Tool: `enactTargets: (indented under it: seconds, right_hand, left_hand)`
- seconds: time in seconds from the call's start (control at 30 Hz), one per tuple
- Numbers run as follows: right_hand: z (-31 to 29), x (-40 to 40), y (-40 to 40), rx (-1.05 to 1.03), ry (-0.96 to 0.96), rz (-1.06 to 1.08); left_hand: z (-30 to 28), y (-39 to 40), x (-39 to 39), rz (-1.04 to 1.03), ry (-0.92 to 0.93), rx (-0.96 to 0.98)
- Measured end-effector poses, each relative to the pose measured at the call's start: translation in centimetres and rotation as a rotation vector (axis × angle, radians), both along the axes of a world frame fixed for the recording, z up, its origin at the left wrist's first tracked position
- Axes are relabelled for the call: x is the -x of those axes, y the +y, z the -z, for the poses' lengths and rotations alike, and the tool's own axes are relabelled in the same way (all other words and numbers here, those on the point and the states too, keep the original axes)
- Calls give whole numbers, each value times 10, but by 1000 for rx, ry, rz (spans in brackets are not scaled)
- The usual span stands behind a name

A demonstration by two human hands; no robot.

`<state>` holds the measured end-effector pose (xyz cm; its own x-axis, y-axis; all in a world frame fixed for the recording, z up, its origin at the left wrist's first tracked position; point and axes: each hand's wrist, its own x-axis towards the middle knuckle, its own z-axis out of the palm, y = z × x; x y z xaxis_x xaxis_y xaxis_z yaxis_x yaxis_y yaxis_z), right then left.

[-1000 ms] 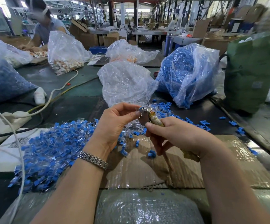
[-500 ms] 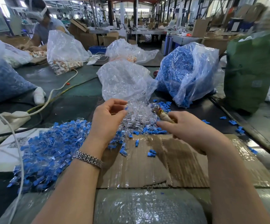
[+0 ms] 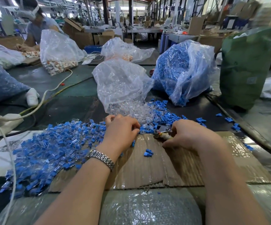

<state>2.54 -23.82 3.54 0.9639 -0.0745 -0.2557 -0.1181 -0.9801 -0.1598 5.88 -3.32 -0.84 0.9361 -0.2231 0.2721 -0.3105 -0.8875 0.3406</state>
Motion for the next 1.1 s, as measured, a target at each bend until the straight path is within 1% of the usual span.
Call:
enactTargets:
  seconds: [0.1,0.23,0.3,0.4,0.47,0.53,0.63,0.83,0.97,1.03,1.1]
  right_hand:
    - [-1,3,1,6,-9,4]
    - [1,5,6,-5,-56,12]
    - [1,3,12,-11,-201,9]
    - [1,-3,27,-52,-453,-116]
    - [6,-7,37,-12,-507,-217]
    - [14,-11,43,71,-462,-259]
    - [22,-17,48,129,-391,-238]
    - [29,-26,57,153,-382,-162]
    - [28,-26,61,196,-397,-147]
    - [26,-26,60,163,-434,-119]
    - [24,-25,57,120,-427,-114]
  left_hand:
    - [-1,0,1,-3,-7,35]
    - [-3,1,2,-14,-78,98]
    - [-5,2,1,12,-73,200]
    - [-12,5,1,0,-54,350]
    - [-15,8,0,-39,-15,460]
    - [-17,13,0,-67,66,608]
    - [-18,18,3,-68,185,820]
    - [-17,22,0,-36,291,994]
    - [-18,23,1,10,413,1210]
    - [-19,23,2,25,478,1318]
    - [-20,24,3,28,530,1389]
